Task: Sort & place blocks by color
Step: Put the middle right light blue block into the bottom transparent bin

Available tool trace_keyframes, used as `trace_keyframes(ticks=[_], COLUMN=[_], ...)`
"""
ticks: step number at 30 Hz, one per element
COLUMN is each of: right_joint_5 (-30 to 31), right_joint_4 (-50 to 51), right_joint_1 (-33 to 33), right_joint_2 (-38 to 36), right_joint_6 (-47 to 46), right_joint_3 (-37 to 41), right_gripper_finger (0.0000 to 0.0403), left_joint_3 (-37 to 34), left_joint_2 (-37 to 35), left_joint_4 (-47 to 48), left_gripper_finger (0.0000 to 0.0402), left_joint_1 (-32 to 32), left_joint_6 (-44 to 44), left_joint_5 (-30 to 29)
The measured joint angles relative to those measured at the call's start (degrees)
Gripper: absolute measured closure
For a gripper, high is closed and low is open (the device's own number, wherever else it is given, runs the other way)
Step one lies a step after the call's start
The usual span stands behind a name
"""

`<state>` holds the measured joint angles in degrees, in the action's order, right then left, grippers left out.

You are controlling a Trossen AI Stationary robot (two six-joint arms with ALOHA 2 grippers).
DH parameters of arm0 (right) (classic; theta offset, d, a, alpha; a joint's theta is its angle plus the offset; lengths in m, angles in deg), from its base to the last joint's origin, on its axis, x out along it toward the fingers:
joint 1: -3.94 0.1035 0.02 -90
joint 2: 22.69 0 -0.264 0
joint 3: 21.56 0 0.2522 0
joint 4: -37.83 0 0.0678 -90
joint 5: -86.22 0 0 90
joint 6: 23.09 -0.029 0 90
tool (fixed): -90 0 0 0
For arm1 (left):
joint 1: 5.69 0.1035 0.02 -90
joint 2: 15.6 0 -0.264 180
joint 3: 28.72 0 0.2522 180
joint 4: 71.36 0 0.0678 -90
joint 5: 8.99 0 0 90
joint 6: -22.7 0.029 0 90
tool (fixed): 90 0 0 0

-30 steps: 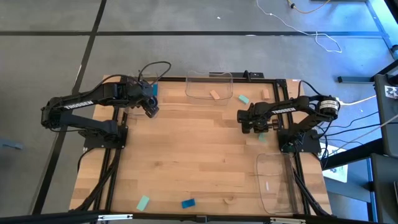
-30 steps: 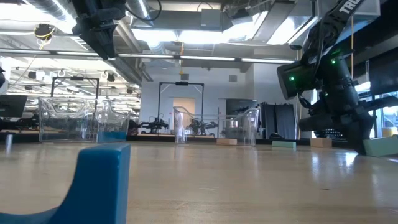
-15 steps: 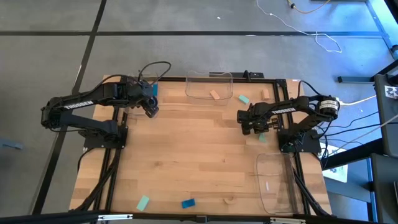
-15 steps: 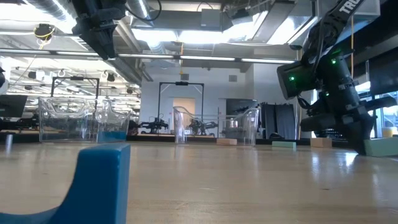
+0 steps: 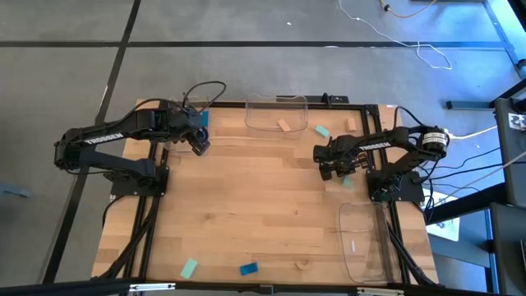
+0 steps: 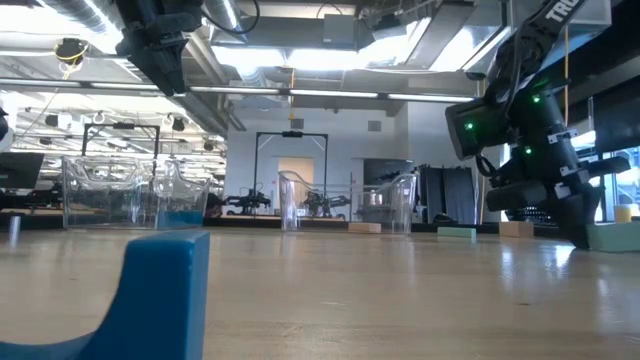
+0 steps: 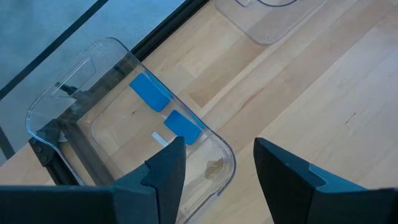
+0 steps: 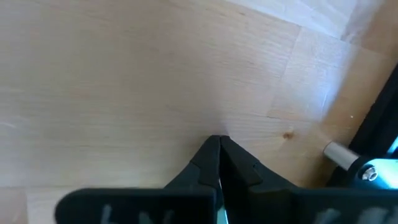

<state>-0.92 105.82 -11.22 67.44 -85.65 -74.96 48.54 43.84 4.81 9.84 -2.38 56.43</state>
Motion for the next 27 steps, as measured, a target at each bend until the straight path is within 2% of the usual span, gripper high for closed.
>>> trace_keyframes(ticks=[6, 14, 19, 23, 25, 27], right_joint_5=[0.4, 1.8, -2.7, -5.5, -5.7, -8.5], right_joint_4=[1.1, 2.8, 2.6, 1.5, 0.2, -1.2], right_joint_1=[0.0, 0.4, 0.5, 0.5, 0.4, 0.4], right_joint_2=[-0.2, -4.1, -4.4, -4.4, -4.4, -4.4], right_joint_6=[-0.1, 1.2, 4.8, 12.4, 21.5, 32.2], right_joint_3=[-2.4, -8.1, -10.2, -10.2, -10.2, -10.2], right_gripper_finger=[0.04, 0.0396, 0.0396, 0.0396, 0.0396, 0.0396], left_joint_3=[0.0, 0.0, 0.0, 0.0, 0.0, 0.0], left_joint_2=[0.0, 0.0, 0.0, 0.0, 0.0, 0.0], left_joint_4=[0.0, 0.0, 0.0, -0.1, -0.1, -0.1], left_gripper_finger=[0.0221, 0.0221, 0.0221, 0.0221, 0.0221, 0.0221], left_joint_1=[0.0, 0.0, 0.0, 0.0, 0.0, 0.0], left_joint_6=[0.0, -0.2, -0.3, -0.3, -0.3, -0.3], left_joint_5=[0.0, 0.0, 0.0, -0.4, -0.5, -0.5])
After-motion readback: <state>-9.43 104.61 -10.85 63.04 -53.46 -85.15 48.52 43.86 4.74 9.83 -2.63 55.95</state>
